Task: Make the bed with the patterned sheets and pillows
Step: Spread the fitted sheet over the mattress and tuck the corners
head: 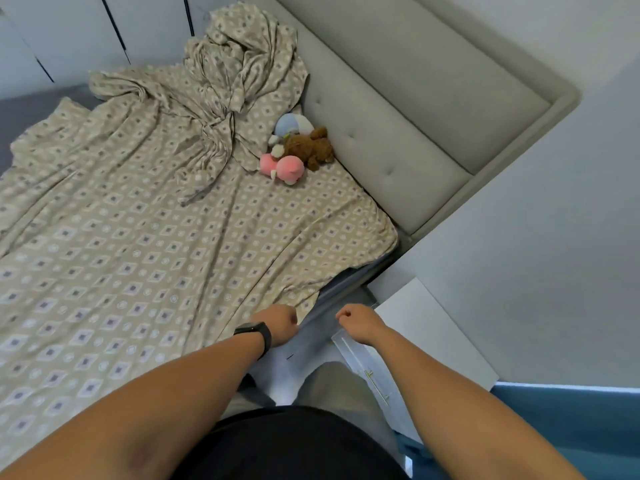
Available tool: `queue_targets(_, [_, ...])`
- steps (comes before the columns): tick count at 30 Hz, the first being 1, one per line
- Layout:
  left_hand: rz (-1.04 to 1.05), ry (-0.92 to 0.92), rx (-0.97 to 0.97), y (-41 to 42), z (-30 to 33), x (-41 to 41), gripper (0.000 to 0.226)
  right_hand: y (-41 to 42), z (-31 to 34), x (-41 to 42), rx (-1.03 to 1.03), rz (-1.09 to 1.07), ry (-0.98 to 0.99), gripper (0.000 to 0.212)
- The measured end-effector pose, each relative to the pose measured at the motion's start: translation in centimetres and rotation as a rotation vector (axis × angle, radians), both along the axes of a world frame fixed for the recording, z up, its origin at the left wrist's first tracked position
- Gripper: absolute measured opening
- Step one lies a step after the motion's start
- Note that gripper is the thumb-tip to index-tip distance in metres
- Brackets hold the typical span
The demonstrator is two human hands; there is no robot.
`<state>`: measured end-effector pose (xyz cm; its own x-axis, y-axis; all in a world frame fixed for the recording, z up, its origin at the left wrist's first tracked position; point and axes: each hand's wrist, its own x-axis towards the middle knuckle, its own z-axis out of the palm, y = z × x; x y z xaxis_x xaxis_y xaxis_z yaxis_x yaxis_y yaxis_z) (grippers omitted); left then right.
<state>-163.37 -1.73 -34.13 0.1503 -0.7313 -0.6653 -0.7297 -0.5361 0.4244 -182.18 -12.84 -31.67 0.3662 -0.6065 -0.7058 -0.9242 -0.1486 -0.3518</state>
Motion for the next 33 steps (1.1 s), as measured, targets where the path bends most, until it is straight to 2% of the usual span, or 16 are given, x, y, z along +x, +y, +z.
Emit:
queue_targets(6, [0.089, 0.096, 0.072, -4.1, -3.3, -0.3, 0.025, -6.8, -3.6, -0.1, 0.081, 0.144, 0.087, 0.029])
queue_targets(12, [0.311, 0.134, 0.192, -7.6, -11.1, -2.7, 0.029, -15.9, -12.5, -0.7, 0.178, 0.31, 0.25, 0.027])
queue_targets(14, [0.303, 0.141, 0.26, -8.6, -13.3, -3.9, 0.033, -18.2, -15.2, -0.3, 0.188, 0.323, 0.291, 0.024])
queue_targets(17, [0.257, 0.125, 0.335, -11.7, -18.6, -5.5, 0.046, -22.5, -20.9, 1.2, 0.217, 0.281, 0.264, 0.037])
queue_targets(19, [0.245, 0.105, 0.354, -13.6, -21.5, -6.0, 0.053, -24.5, -24.3, 2.2, 0.208, 0.144, 0.253, 0.04])
queue_targets(21, [0.23, 0.108, 0.362, -15.3, -24.8, -6.7, 0.061, -26.3, -28.4, 2.7, 0.168, -0.109, 0.19, 0.035])
queue_targets(23, [0.195, 0.062, 0.38, -16.5, -27.6, -7.1, 0.067, -27.2, -31.9, 3.3, 0.147, -0.435, 0.105, 0.025])
queue_targets(26, [0.193, -0.026, 0.449, -17.2, -30.9, -7.6, 0.075, -27.8, -34.9, 4.6, 0.292, -1.008, -0.154, 0.017])
queue_targets(29, [0.223, -0.049, 0.438, -17.7, -31.4, -7.9, 0.069, -28.6, -36.2, 6.9, 0.395, -1.239, -0.287, 0.023])
queue_targets(33, [0.328, -0.11, 0.204, -17.9, -30.3, -8.3, 0.049, -30.0, -36.5, 9.4, 0.611, -1.352, -0.404, 0.019])
